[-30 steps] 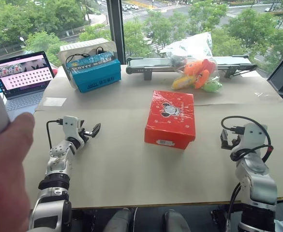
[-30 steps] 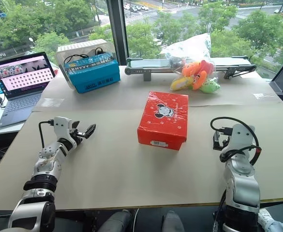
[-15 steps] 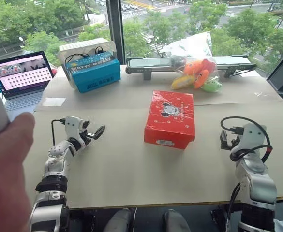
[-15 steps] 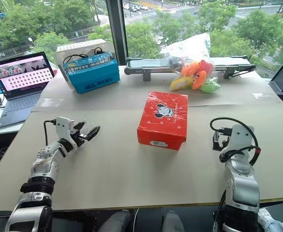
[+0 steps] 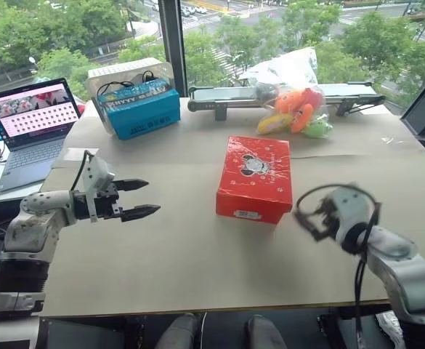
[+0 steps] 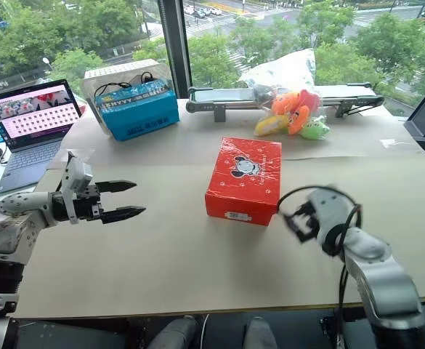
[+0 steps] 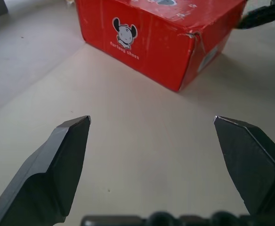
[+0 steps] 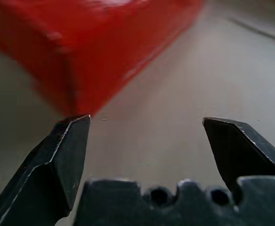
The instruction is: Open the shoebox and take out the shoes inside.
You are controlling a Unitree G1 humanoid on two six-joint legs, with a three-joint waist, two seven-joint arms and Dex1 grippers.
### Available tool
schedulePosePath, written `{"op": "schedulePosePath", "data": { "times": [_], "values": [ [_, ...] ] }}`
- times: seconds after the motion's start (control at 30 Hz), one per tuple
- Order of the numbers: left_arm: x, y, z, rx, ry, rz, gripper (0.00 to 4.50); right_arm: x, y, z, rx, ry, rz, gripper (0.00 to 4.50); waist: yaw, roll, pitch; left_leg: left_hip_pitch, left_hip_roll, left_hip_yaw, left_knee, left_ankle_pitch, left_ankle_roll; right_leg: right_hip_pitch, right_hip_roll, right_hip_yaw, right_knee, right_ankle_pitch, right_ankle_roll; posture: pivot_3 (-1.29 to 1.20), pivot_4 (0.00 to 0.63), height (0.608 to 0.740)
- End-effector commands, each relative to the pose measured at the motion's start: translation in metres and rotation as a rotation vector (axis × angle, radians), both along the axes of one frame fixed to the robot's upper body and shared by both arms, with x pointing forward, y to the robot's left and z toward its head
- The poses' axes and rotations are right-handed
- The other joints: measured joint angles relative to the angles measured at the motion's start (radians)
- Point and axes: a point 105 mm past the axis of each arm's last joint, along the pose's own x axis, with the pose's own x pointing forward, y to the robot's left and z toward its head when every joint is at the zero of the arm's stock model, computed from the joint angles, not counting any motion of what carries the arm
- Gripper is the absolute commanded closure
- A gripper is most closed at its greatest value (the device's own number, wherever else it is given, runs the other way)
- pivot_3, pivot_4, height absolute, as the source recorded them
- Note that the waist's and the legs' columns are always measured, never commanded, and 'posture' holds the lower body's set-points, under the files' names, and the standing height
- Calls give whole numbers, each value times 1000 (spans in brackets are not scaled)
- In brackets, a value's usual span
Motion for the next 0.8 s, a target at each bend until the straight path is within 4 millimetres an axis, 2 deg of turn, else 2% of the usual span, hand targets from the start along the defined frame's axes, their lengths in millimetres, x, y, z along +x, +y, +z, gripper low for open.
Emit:
{"op": "schedulePosePath", "data": {
  "times": [0.03, 0.2, 0.4, 0.53, 0.67, 0.8],
  "values": [
    [-2, -9, 7, -7, -54, -44, 0, -8, -7, 6, -6, 57, 24, 25, 1, -1, 0, 0, 0, 0, 1, -1, -1, 0, 0, 0, 0, 0, 0, 0, 150, 740],
    [-8, -18, -7, -1, -32, -73, 0, -2, -28, -4, -56, 130, -35, 25, 2, -2, 0, -1, -1, 0, 1, -4, -6, 1, -1, 2, -3, 2, 4, 0, 150, 740],
    [-6, -19, -7, -2, -41, -59, 0, 18, -32, -12, -34, 101, -95, 25, 0, -3, 0, -1, 0, 1, 1, -4, -5, 0, 0, 2, -2, 2, 3, 0, 150, 740],
    [-7, -20, -9, 3, -42, -51, 0, 33, -27, -4, 18, 6, -114, 25, 1, -3, 0, -1, -1, 1, 1, -3, -5, 0, -1, 2, -2, 2, 3, 0, 150, 740],
    [-7, -20, -9, 7, -39, -49, 0, 32, -21, 8, 82, -45, -79, 25, 1, -3, 0, -1, -1, 1, 1, -3, -4, 0, -1, 3, -2, 3, 4, 0, 150, 740],
    [-6, -20, -10, 9, -36, -50, 0, 25, -35, -7, -12, 12, -96, 25, 2, -3, 0, -1, -2, 1, 1, -3, -4, 0, -1, 3, -2, 3, 4, 0, 150, 740]
  ]
}}
